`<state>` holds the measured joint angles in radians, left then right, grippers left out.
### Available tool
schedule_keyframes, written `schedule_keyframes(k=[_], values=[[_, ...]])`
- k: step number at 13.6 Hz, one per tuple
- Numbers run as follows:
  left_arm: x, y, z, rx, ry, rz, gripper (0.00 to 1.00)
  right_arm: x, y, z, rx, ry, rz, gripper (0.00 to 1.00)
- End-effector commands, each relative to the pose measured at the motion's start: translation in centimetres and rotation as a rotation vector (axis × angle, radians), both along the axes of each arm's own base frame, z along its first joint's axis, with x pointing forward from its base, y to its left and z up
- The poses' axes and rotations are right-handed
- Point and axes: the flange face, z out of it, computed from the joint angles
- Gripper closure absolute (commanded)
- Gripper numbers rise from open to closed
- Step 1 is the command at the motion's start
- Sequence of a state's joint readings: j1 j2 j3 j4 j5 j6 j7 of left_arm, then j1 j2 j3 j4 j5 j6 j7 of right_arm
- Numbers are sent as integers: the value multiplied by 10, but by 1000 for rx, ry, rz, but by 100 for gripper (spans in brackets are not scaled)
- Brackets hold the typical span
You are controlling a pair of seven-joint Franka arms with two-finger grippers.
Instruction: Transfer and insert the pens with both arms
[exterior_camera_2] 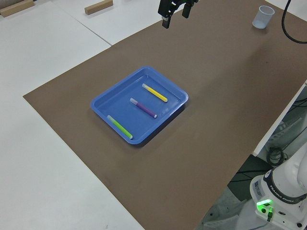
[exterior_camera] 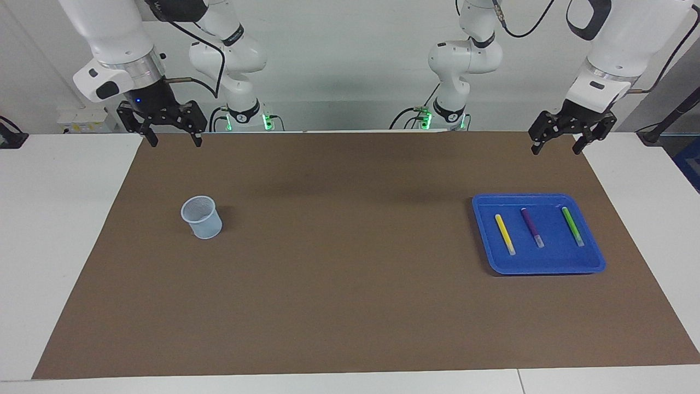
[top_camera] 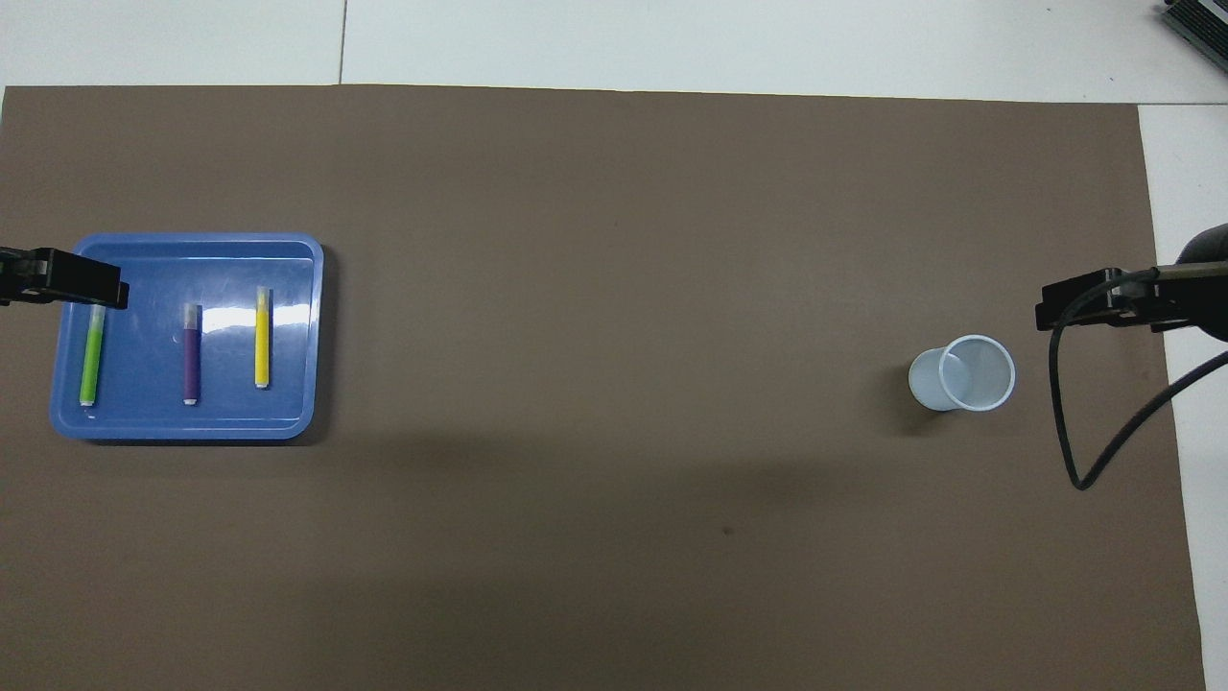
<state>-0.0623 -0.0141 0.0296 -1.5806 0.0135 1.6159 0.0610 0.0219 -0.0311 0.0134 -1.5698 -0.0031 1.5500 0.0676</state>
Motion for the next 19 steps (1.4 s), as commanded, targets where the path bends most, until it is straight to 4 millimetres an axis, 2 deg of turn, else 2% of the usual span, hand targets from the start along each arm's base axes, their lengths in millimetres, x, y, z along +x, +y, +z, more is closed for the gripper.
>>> schedule_keyframes(k=[1, 14, 19], values=[[-4, 0, 3, -10, -15, 9, 0, -3, -1, 4, 26, -3, -13, 0], [-4, 2, 4, -4, -18, 9, 0, -3, -1, 4, 26, -3, -13, 0], [-2, -4, 5, -9, -30, 1, 0, -3, -1, 4, 26, -3, -13, 0]])
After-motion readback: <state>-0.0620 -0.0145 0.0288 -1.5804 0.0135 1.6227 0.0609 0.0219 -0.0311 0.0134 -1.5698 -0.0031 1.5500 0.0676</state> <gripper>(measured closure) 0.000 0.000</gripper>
